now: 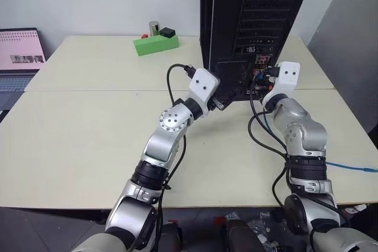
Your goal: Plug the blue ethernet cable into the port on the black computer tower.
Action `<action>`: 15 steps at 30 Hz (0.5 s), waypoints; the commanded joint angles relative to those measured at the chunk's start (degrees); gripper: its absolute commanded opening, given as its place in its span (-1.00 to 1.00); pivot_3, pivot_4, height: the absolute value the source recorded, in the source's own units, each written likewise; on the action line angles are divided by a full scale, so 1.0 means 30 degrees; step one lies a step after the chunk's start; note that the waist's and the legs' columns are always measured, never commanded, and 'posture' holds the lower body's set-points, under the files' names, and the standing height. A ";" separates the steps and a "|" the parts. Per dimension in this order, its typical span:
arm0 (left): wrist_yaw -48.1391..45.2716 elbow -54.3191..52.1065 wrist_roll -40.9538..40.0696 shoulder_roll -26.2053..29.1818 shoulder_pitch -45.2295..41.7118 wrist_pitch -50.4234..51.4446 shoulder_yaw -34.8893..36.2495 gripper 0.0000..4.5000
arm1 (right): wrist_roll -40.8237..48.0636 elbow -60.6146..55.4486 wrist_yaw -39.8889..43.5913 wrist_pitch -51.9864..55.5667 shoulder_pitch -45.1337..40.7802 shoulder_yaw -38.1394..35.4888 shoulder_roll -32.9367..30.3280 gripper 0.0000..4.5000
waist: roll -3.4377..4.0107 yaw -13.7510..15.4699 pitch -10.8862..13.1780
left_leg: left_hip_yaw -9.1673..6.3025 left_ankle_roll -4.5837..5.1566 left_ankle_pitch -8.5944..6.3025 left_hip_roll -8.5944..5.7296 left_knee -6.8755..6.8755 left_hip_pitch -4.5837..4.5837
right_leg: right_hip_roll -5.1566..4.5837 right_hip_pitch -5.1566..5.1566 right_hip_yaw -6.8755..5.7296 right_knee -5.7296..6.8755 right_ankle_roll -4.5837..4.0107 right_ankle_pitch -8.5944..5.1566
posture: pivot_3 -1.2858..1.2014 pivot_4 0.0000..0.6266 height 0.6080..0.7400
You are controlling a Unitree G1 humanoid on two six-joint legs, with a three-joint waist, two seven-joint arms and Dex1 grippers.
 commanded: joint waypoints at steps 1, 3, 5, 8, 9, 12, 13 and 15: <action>-0.0165 -0.0546 -0.0111 -0.0069 -0.0488 -0.0511 0.0262 0.80 | 0.0153 -0.0264 -0.0151 -0.0636 -0.1360 -0.0393 -0.0036 -1.00 | 0.0000 -0.0030 0.0000 | 0.0002 0.0000 0.0000 0.0000 0.0000 0.0000 | 0.0001 -0.0001 0.0004 0.0000 0.0001 0.0001 | 0.03 -0.52 1.00; -0.0211 -0.0559 -0.0109 -0.0070 -0.0480 -0.0523 0.0277 0.80 | 0.0093 0.0044 -0.0207 -0.0782 -0.1544 -0.0393 -0.0002 -1.00 | 0.0001 -0.0051 0.0000 | 0.0003 0.0000 0.0000 0.0001 0.0000 0.0001 | 0.0001 -0.0002 0.0007 0.0001 0.0003 0.0002 | 0.03 -0.52 1.00; -0.0241 -0.0568 -0.0095 -0.0069 -0.0470 -0.0525 0.0283 0.80 | 0.0035 0.0258 -0.0230 -0.0893 -0.1653 -0.0382 0.0016 -1.00 | 0.0000 -0.0045 0.0000 | 0.0006 0.0000 0.0000 0.0001 0.0000 0.0001 | 0.0002 -0.0003 0.0009 0.0002 0.0005 0.0003 | 0.03 -0.52 1.00; -0.0297 -0.0563 -0.0064 -0.0057 -0.0447 -0.0573 0.0265 0.80 | -0.0087 0.0856 -0.0255 -0.1224 -0.1905 -0.0340 0.0071 -1.00 | 0.0000 -0.0054 0.0000 | 0.0009 0.0000 0.0000 0.0001 0.0000 -0.0001 | 0.0002 -0.0005 0.0013 0.0000 0.0005 0.0003 | 0.03 -0.52 1.00; -0.0316 -0.0569 -0.0059 -0.0058 -0.0434 -0.0584 0.0263 0.80 | -0.0124 0.1055 -0.0251 -0.1339 -0.1987 -0.0311 0.0088 -1.00 | 0.0000 -0.0068 0.0000 | 0.0012 0.0000 0.0000 0.0001 0.0000 0.0000 | 0.0002 -0.0005 0.0018 0.0000 0.0006 0.0004 | 0.03 -0.52 1.00; -0.0371 -0.0572 -0.0037 -0.0065 -0.0418 -0.0602 0.0285 0.80 | -0.0200 0.1450 -0.0230 -0.1607 -0.2140 -0.0243 0.0095 -1.00 | 0.0000 -0.0097 0.0000 | 0.0016 0.0001 0.0000 0.0002 0.0001 0.0007 | 0.0003 -0.0004 0.0023 0.0001 0.0020 0.0012 | 0.03 -0.52 1.00; -0.0382 -0.0577 -0.0036 -0.0065 -0.0415 -0.0608 0.0300 0.80 | -0.0205 0.1537 -0.0204 -0.1671 -0.2162 -0.0226 0.0081 -1.00 | 0.0000 -0.0109 0.0000 | 0.0016 0.0001 0.0001 0.0002 0.0001 0.0007 | 0.0003 -0.0004 0.0024 0.0001 0.0023 0.0014 | 0.03 -0.52 1.00; -0.0406 -0.0575 -0.0051 -0.0049 -0.0422 -0.0631 0.0336 0.80 | -0.0172 0.1700 -0.0023 -0.1798 -0.2180 -0.0171 0.0015 -1.00 | 0.0000 -0.0115 0.0000 | 0.0017 0.0001 0.0001 0.0002 0.0002 0.0009 | 0.0004 -0.0002 0.0026 0.0000 0.0025 0.0015 | 0.03 -0.52 1.00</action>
